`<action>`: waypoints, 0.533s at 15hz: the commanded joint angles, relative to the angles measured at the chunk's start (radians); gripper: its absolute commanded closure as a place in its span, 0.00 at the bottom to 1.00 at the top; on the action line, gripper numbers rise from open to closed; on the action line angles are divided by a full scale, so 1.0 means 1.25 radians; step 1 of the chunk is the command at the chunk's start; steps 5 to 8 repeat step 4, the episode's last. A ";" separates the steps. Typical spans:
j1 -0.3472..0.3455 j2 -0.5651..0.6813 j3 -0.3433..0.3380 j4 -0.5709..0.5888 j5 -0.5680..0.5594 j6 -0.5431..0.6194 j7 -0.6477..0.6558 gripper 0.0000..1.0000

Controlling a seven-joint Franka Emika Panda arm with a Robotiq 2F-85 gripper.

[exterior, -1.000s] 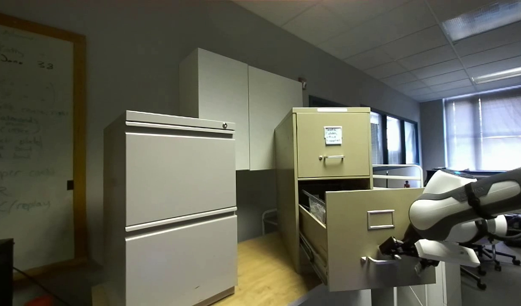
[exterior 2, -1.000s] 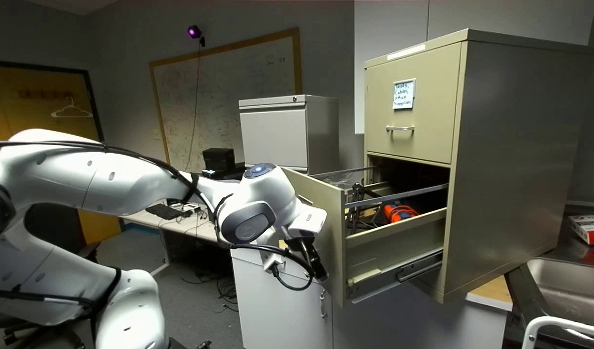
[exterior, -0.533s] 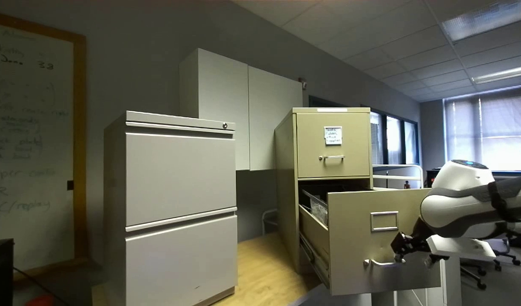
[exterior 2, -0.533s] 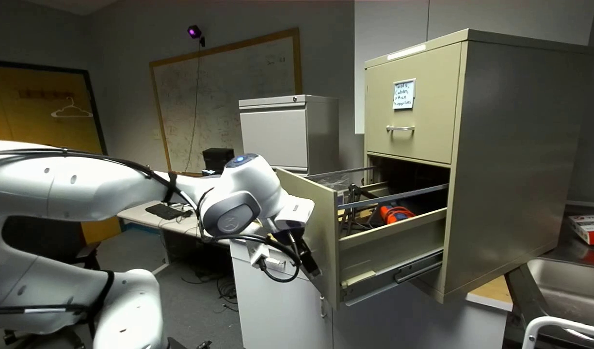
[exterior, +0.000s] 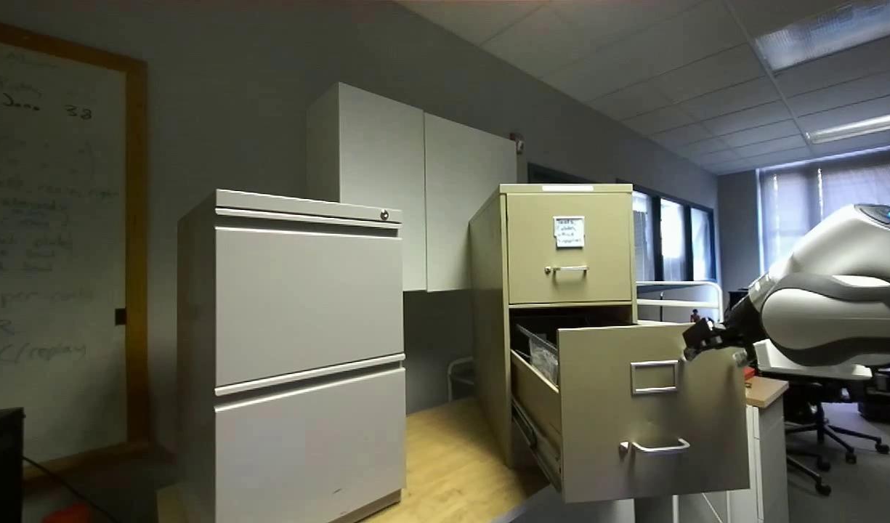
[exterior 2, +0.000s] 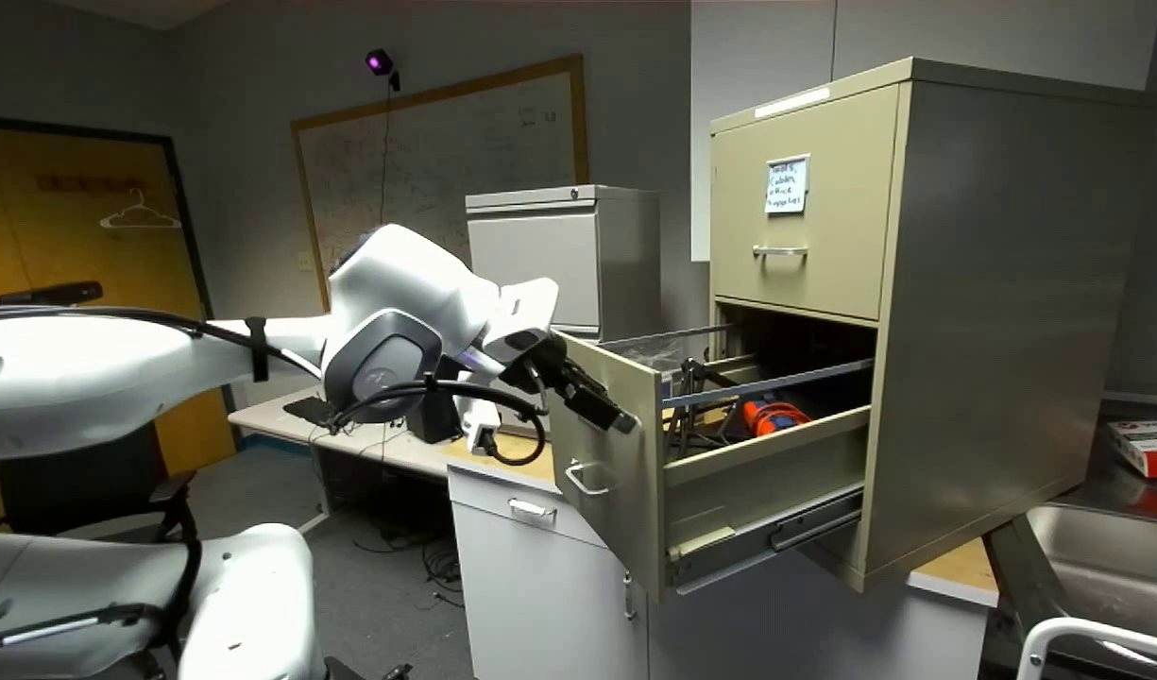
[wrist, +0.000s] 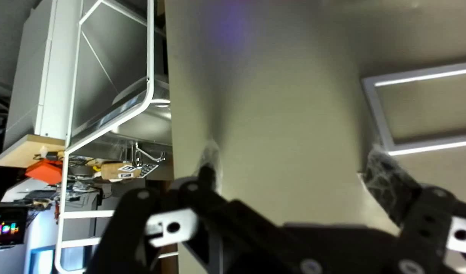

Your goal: Pull open the bottom drawer on the right filing cabinet

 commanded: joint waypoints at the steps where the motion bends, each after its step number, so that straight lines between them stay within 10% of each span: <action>1: -0.010 0.050 0.009 0.035 -0.021 -0.009 -0.012 0.00; 8: 0.028 0.082 -0.003 0.036 -0.012 -0.106 -0.036 0.00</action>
